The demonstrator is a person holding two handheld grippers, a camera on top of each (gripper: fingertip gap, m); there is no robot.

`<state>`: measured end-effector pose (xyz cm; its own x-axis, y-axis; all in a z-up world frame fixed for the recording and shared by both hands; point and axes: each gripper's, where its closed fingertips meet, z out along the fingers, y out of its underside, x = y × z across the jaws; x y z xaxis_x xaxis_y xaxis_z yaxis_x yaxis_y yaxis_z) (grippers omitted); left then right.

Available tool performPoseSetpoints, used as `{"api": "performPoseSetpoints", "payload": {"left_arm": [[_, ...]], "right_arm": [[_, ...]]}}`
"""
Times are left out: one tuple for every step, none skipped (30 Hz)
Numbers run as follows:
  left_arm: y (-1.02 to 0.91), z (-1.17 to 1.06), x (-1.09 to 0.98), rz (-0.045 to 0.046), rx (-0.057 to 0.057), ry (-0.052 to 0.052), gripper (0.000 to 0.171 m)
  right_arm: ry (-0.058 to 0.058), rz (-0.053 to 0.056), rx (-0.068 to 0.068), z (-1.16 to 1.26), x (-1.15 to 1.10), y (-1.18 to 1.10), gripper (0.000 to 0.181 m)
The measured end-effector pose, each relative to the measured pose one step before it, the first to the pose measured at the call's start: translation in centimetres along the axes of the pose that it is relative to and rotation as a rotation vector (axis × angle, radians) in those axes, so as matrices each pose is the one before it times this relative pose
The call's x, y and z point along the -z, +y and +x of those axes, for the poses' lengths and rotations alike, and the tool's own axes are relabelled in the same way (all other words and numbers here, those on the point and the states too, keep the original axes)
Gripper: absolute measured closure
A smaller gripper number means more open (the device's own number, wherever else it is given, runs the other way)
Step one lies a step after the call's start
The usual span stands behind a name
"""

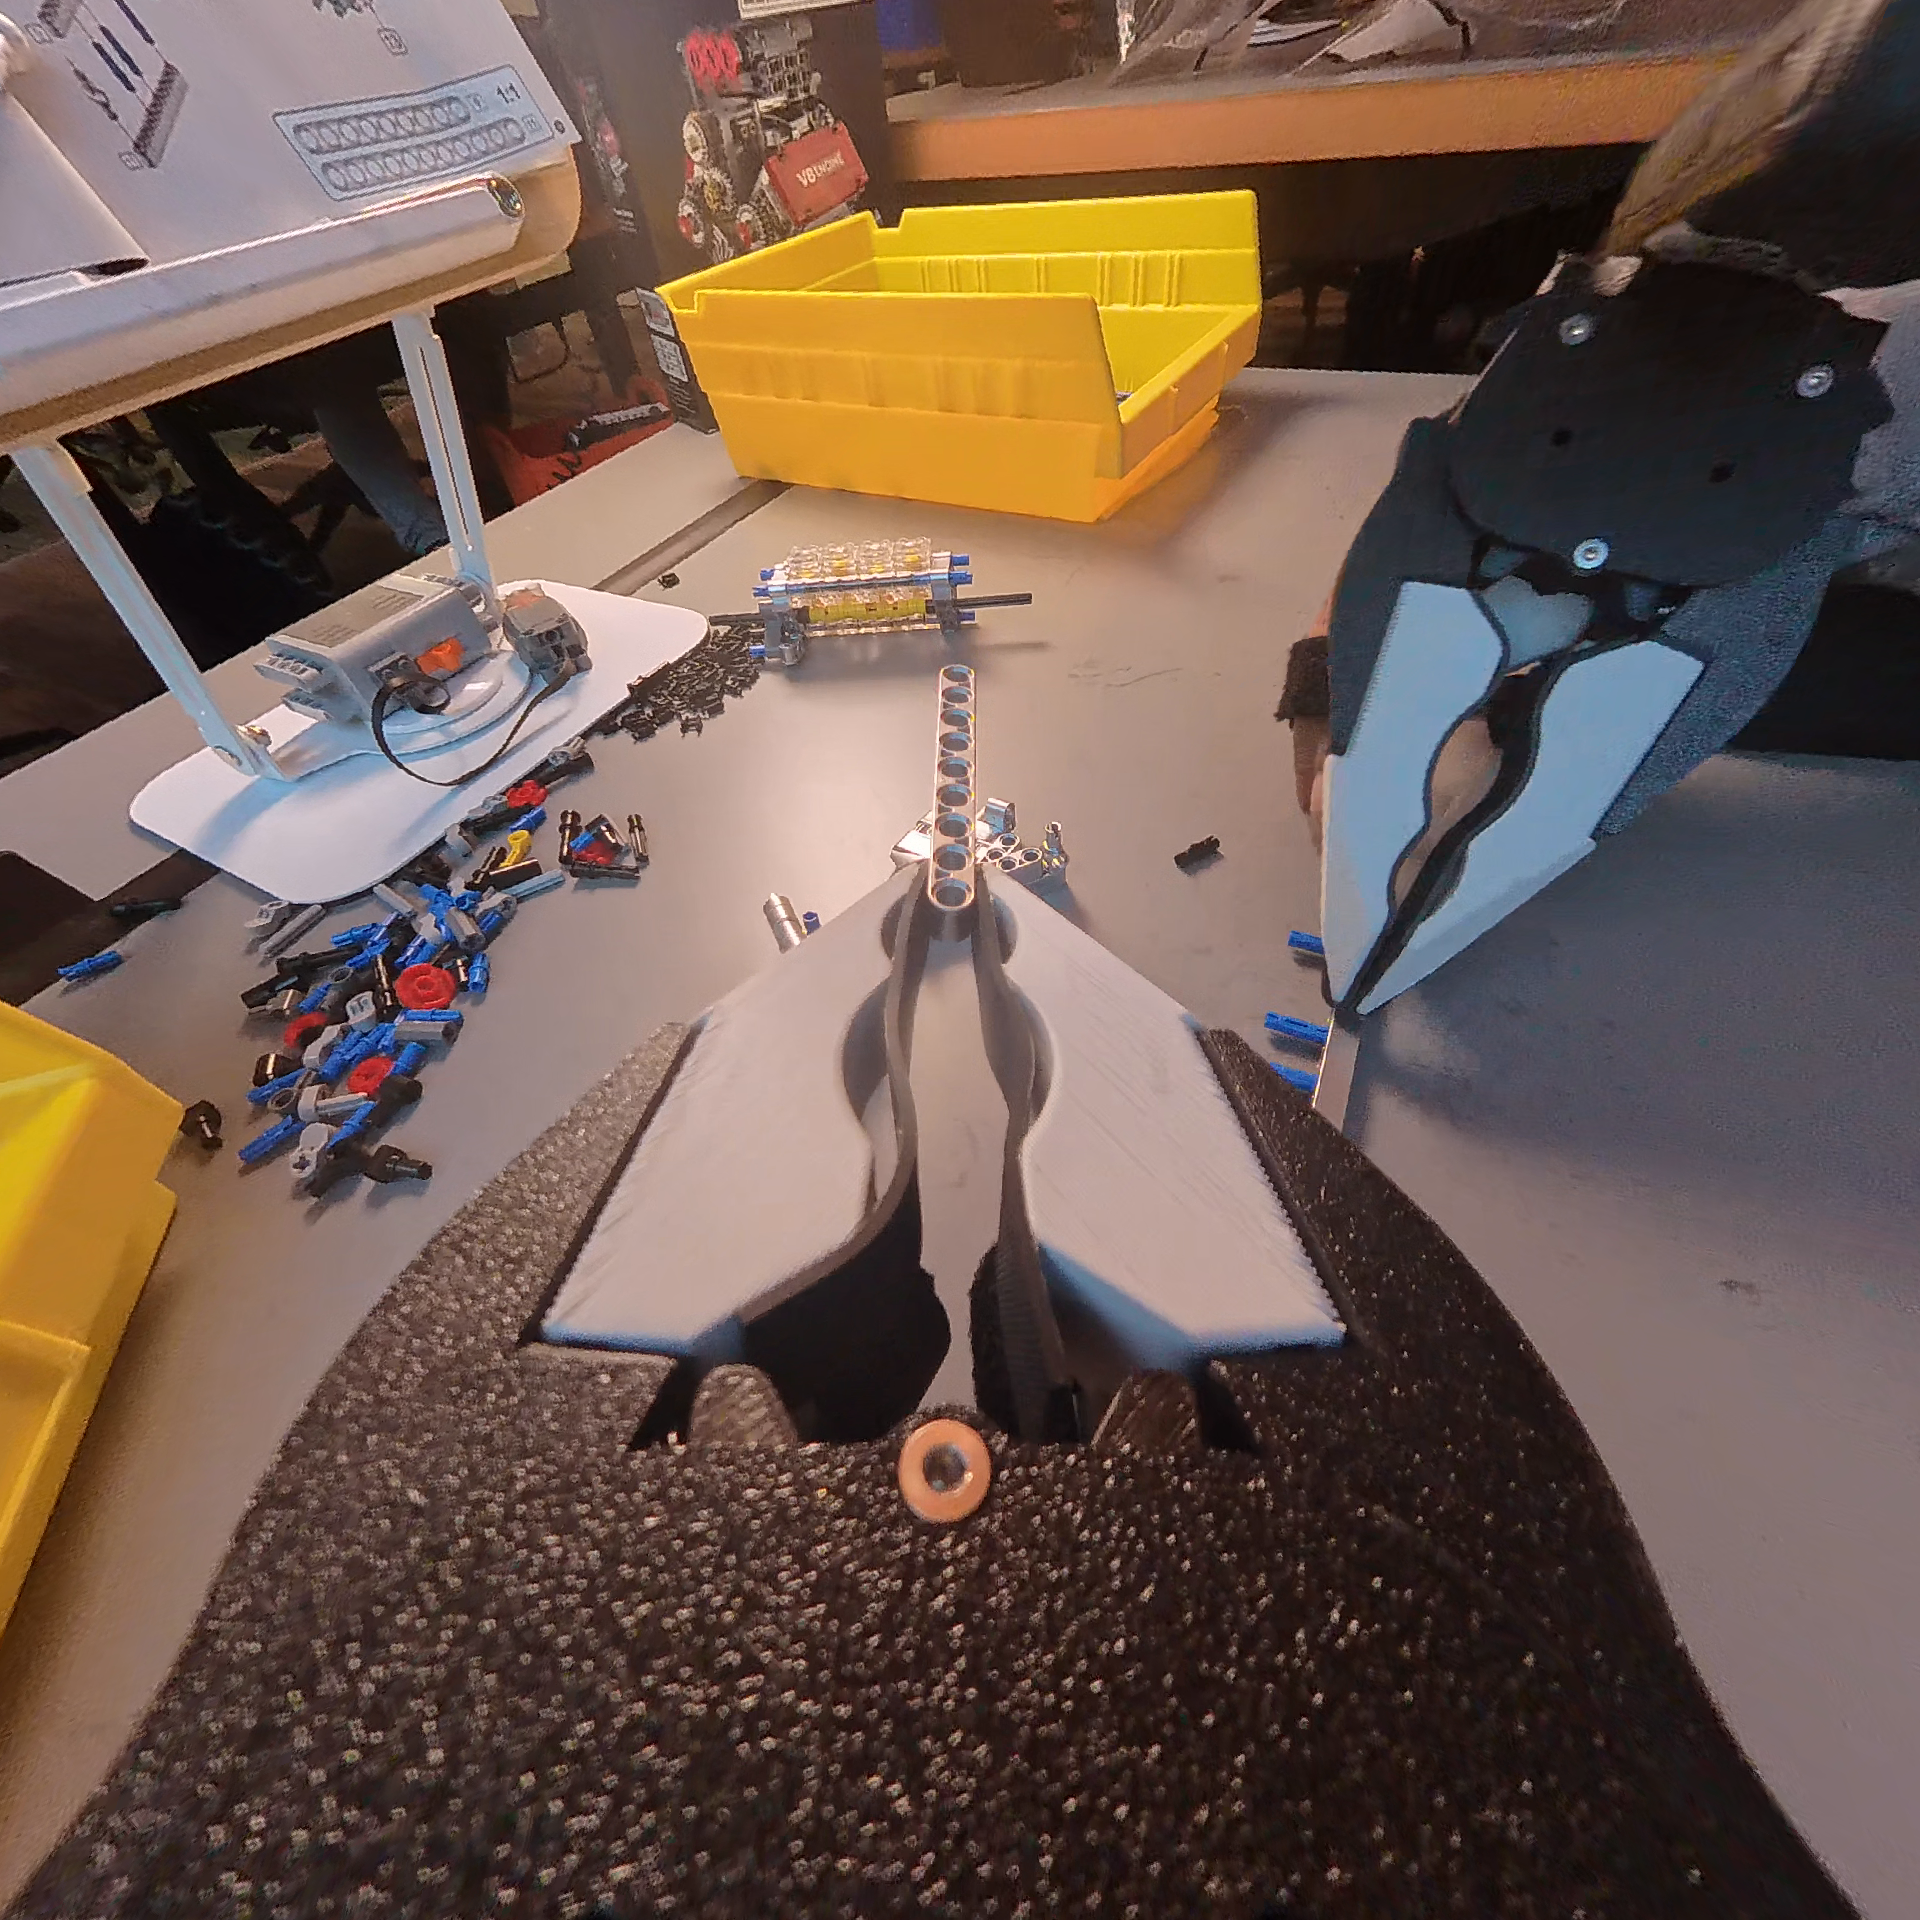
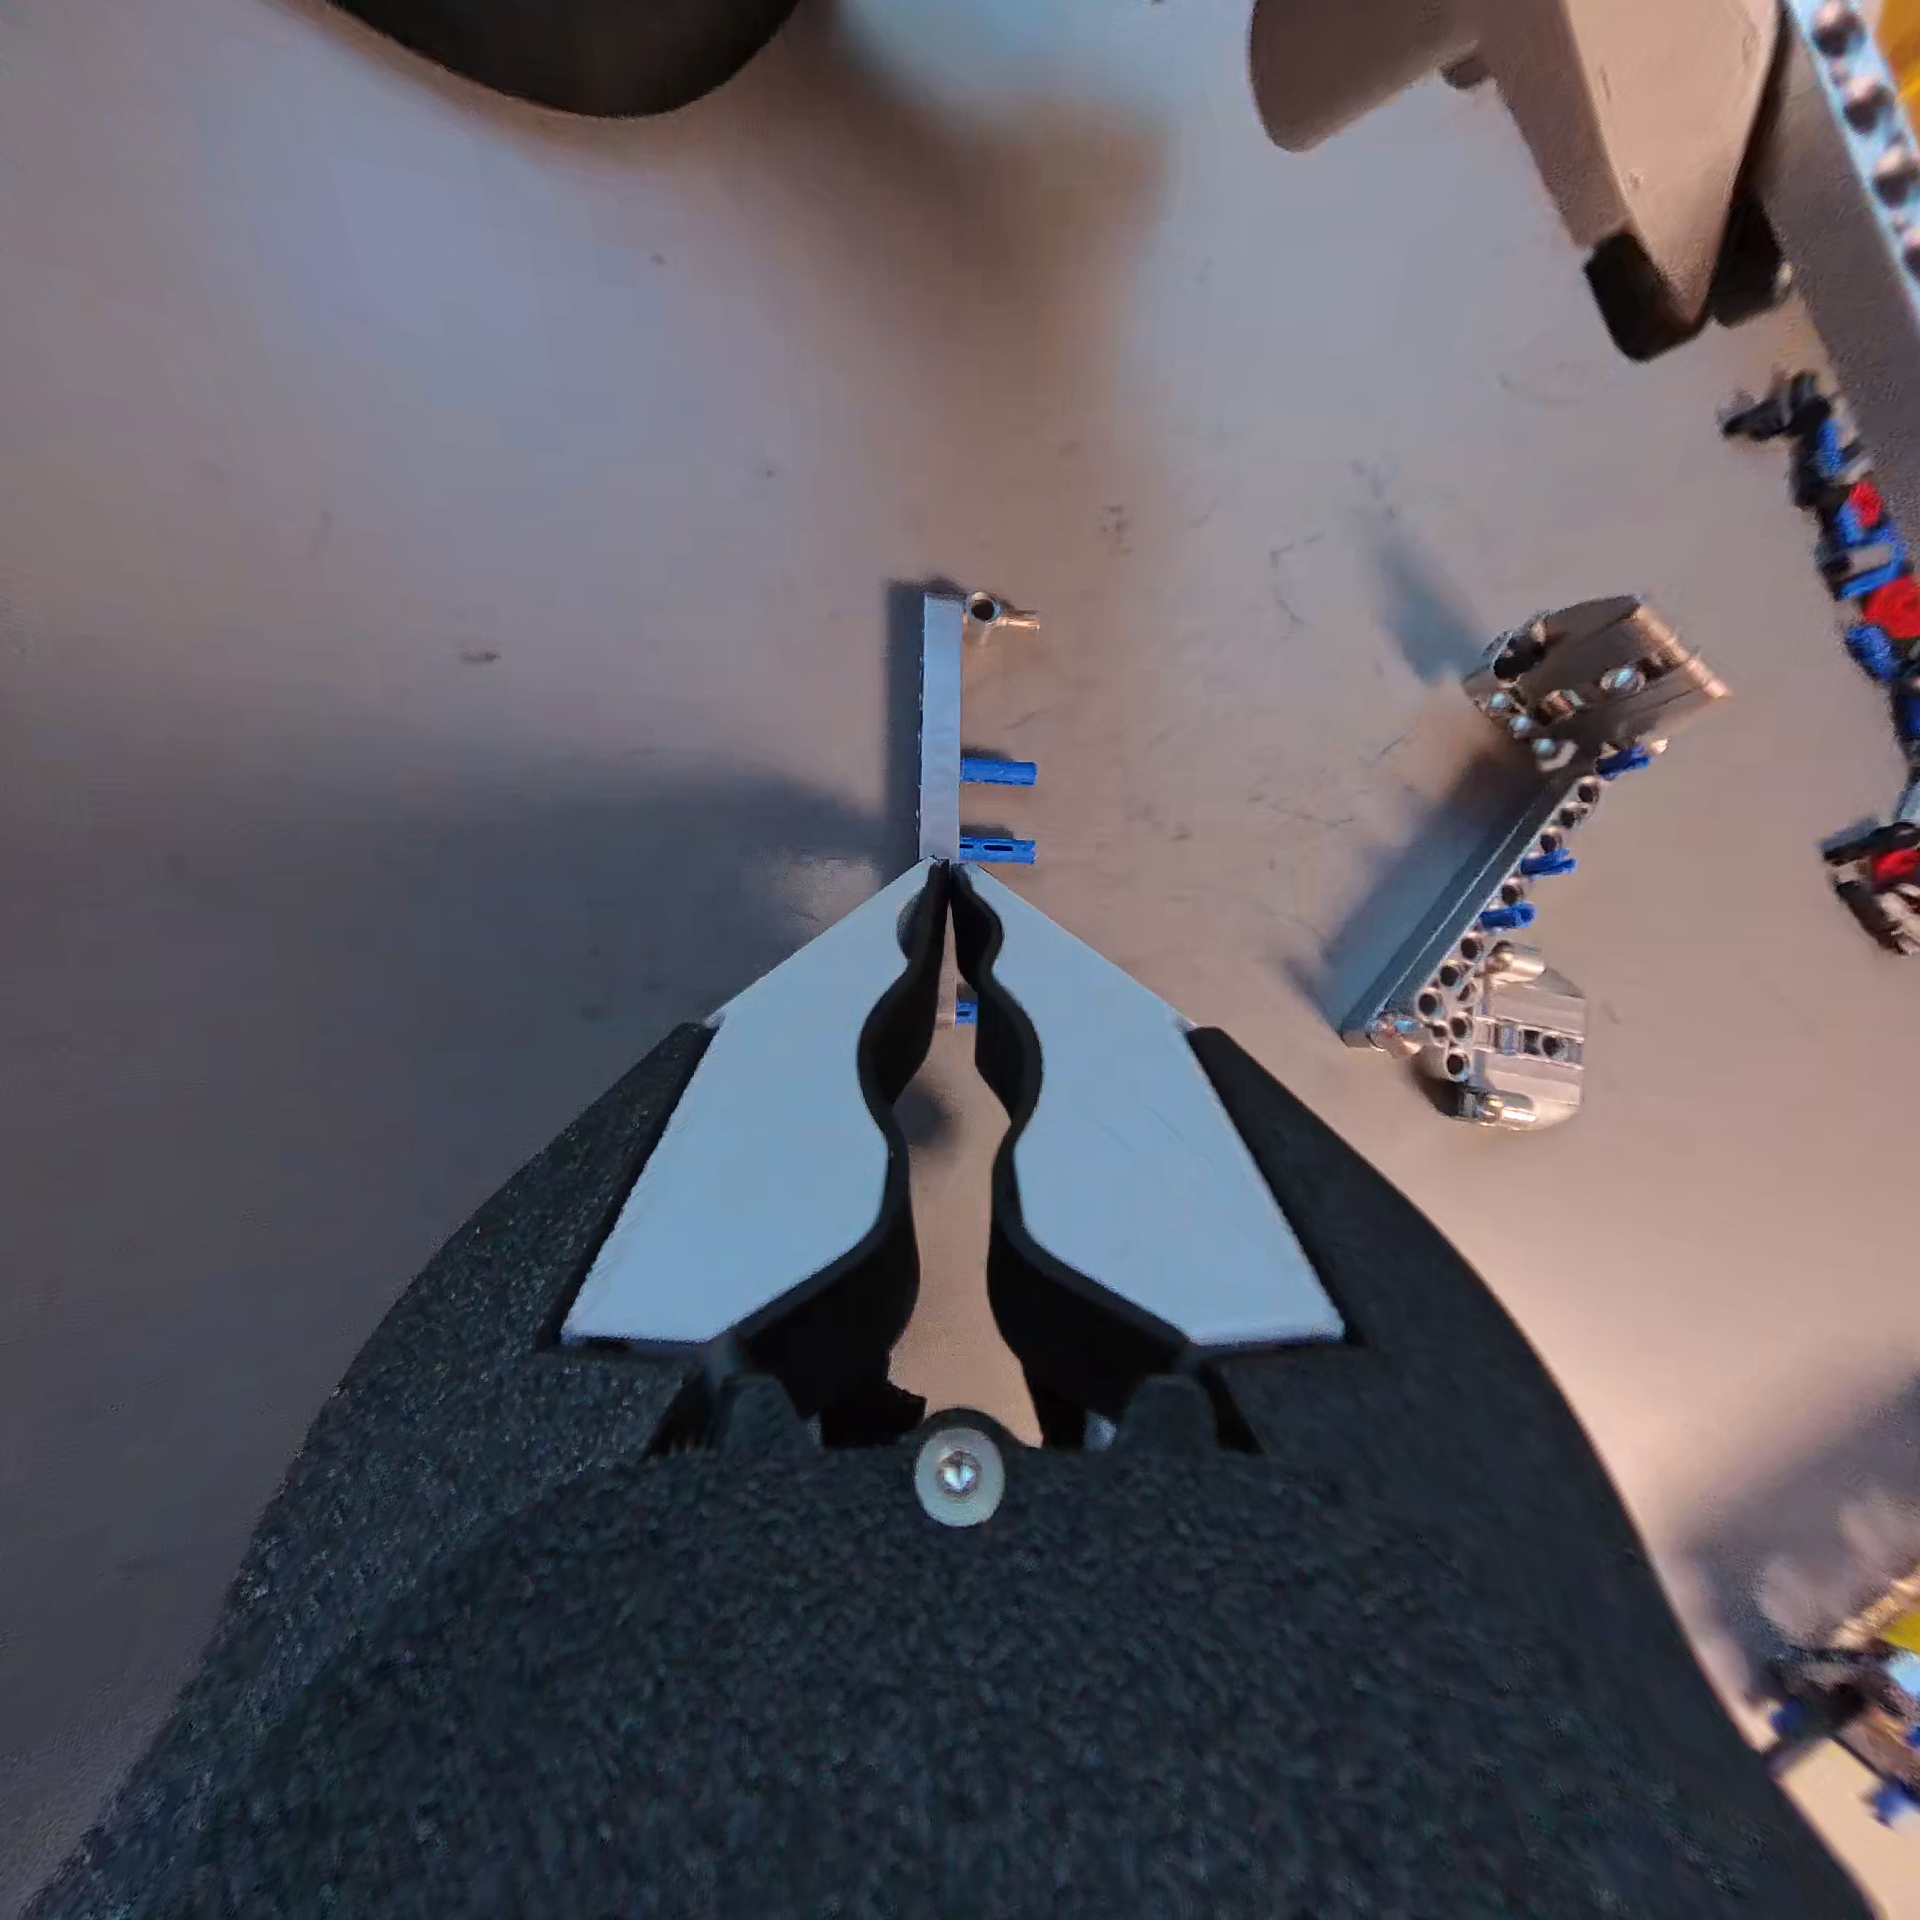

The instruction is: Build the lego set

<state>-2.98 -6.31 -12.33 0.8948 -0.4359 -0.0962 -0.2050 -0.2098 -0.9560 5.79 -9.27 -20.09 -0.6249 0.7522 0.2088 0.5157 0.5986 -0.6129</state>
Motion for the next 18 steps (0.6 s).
{"api": "performPoseSetpoints", "payload": {"left_arm": [[0.054,0.064,-0.035,-0.00287,-0.0021,0.0048,0.168],[0.047,0.054,-0.037,-0.00253,-0.0029,0.0029,0.168],[0.042,0.073,-0.033,-0.00229,-0.0043,0.0024,0.168],[0.039,0.076,-0.034,-0.00299,-0.0043,0.003,0.168],[0.029,0.064,-0.032,-0.00212,-0.0039,0.0017,0.168],[-0.011,0.073,-0.032,-0.00069,-0.0038,0.0015,0.168],[-0.003,0.077,-0.022,-0.00092,-0.0028,0.0025,0.168],[-0.001,0.064,-0.018,-0.00092,-0.0022,0.0019,0.168],[-0.03,0.057,-0.01,-0.00009,-0.0025,0.0014,0.168],[-0.036,0.046,-0.002,0.00067,-0.0022,0.0007,0.168],[-0.035,0.024,0.014,0.00128,-0.0011,0.0002,0.168],[-0.038,0.01,0.004,0.00153,0.0005,0.0003,0.168],[-0.042,-0.014,0.029,0.00191,0.002,0.0001,0.168],[-0.027,-0.047,0.035,0.00187,0.002,-0.0011,0.168],[-0.034,-0.07,0.047,0.001,0.0007,-0.0019,0.168],[-0.026,-0.06,0.045,0.00094,-0.0003,-0.0024,0.168],[-0.044,-0.061,0.046,0.00167,0.0001,-0.0019,0.168],[-0.059,-0.033,0.054,0.00223,0.001,-0.0006,0.168]], "right_arm": [[0.0248,0.0011,0.0378,-0.343,0.025,-0.125,0.181],[0.0233,0.0045,0.0268,-0.348,-0.003,-0.184,0.181],[0.032,0.0044,0.0396,-0.263,0.011,-0.156,0.181],[0.0347,0.0016,0.0507,-0.227,0.049,-0.129,0.181],[0.0158,-0.0045,0.0464,-0.454,0.047,-0.053,0.181],[0.0272,-0.0051,0.0339,-0.244,-0.013,-0.061,0.181],[0.0083,0.0001,0.0297,-0.462,-0.017,-0.091,0.181],[0.0115,-0.0072,0.0052,-0.255,-0.074,0.105,0.18],[0.0101,0.0186,-0.0272,0.031,0.056,-0.15,0.176],[-0.024,0.0208,-0.0634,-0.116,0.121,-0.122,0.171],[-0.0303,0.0119,-0.0757,0.047,0.154,-0.004,0.167],[-0.0215,0.008,-0.0573,0.202,0.193,-0.037,0.163],[-0.0087,0.0128,-0.0332,0.279,0.235,-0.165,0.163],[-0.0045,0.0096,-0.019,0.248,0.189,-0.175,0.163],[-0.0024,-0.0014,-0.013,0.265,0.097,-0.06,0.163],[0.0019,-0.0102,-0.0051,0.34,0.017,0.089,0.163],[0.0015,-0.0118,0.0086,0.324,-0.05,0.136,0.163],[-0.0041,-0.0153,0.0161,0.222,-0.107,0.187,0.163]]}}
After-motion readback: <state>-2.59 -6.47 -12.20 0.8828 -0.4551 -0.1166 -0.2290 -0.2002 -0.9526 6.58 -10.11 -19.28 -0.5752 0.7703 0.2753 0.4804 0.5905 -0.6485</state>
